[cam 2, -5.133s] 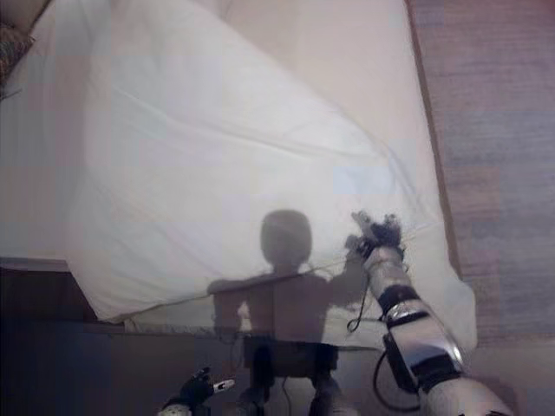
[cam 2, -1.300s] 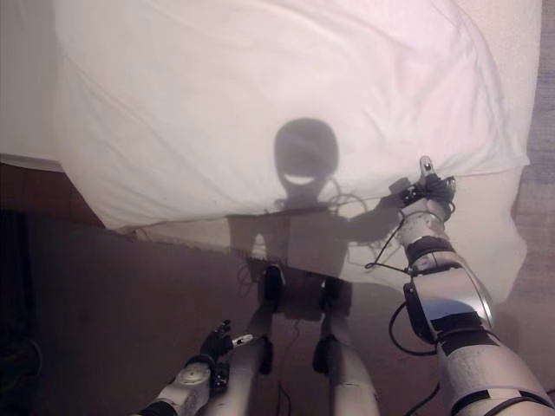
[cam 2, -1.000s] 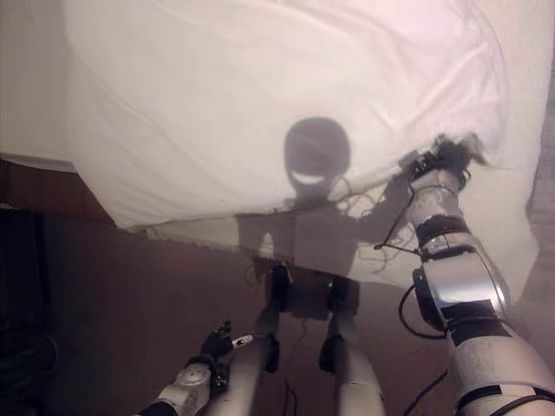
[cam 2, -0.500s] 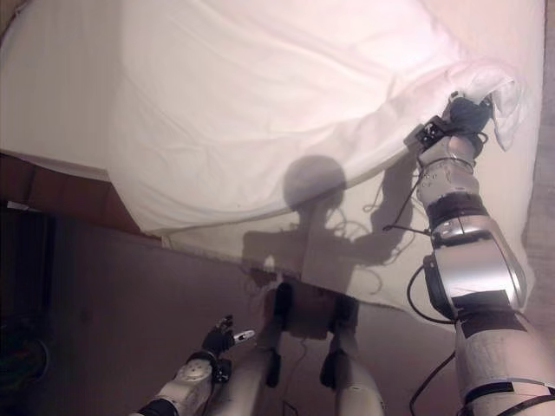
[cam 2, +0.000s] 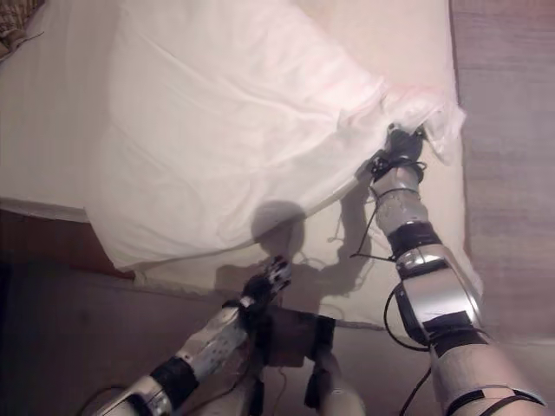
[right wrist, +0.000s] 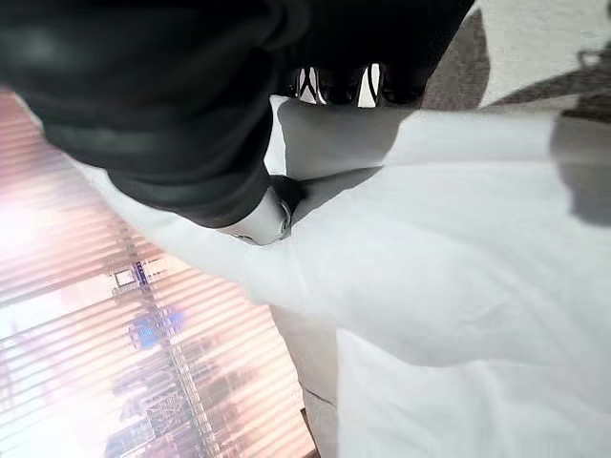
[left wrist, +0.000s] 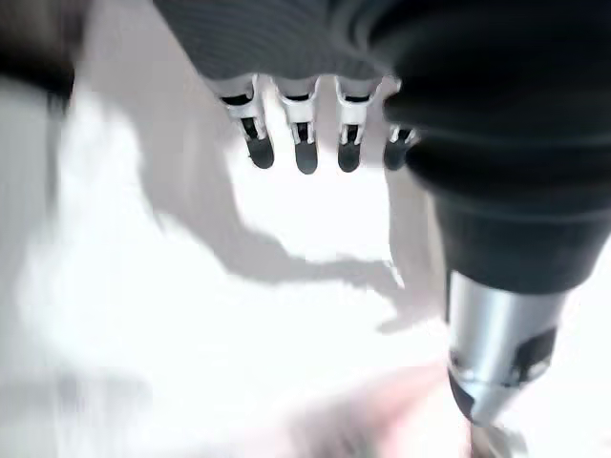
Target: Make the bed
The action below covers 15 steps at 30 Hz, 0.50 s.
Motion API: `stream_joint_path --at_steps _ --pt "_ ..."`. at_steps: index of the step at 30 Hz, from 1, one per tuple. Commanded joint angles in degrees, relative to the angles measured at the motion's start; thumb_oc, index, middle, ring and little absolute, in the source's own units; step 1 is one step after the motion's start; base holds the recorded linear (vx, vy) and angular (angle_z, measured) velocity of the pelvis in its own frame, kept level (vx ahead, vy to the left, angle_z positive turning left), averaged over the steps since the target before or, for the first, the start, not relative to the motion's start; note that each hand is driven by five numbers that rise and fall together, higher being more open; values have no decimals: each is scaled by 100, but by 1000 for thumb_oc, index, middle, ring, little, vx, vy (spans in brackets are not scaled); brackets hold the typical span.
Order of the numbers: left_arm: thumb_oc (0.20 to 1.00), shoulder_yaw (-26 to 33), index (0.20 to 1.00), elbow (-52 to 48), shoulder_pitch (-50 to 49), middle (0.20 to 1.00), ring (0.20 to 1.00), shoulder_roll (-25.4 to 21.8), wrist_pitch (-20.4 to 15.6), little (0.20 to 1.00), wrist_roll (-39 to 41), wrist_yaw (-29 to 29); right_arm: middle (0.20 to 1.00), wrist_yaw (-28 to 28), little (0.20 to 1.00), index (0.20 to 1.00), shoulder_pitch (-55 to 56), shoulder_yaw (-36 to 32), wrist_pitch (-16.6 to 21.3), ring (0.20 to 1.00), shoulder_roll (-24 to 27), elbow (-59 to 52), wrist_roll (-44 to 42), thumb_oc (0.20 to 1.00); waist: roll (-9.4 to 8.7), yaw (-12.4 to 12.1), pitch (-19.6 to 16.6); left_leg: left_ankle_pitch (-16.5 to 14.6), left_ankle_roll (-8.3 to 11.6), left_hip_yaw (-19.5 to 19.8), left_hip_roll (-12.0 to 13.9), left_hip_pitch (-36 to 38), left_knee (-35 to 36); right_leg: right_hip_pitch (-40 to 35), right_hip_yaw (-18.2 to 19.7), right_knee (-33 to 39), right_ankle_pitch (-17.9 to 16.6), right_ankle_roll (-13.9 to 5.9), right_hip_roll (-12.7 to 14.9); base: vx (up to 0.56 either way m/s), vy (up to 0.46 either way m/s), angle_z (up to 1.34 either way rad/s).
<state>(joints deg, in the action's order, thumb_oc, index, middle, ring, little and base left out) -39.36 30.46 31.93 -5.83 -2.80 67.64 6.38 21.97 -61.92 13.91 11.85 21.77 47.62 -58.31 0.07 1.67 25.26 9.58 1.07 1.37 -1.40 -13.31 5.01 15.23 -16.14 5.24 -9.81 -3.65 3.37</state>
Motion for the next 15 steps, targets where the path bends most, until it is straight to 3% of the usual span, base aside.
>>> stream_joint_path --at_steps 1,10,15 --pt "1000 -154 1000 480 -180 1000 1000 495 79 1000 799 85 200 -68 200 200 149 168 340 200 32 -672 -145 200 -110 44 -673 -430 167 -285 -270 77 -1 -152 570 -270 354 -326 -21 -17 -9 -14" --pt "1000 501 1000 1097 673 1000 1000 1430 -104 1000 1587 340 200 -189 200 200 1490 321 498 200 -446 -2154 -138 200 -250 313 -820 -505 143 -527 -213 225 -1 -117 770 -373 345 -351 -33 -5 -3 -21" --pt "1000 1021 1000 1265 1115 1000 1000 1575 -302 1000 1813 419 200 -292 200 200 1837 393 486 200 -548 -2571 -103 200 -273 390 -853 -533 139 -626 -185 253 -1 -82 834 -395 319 -345 -50 -15 -5 -7"
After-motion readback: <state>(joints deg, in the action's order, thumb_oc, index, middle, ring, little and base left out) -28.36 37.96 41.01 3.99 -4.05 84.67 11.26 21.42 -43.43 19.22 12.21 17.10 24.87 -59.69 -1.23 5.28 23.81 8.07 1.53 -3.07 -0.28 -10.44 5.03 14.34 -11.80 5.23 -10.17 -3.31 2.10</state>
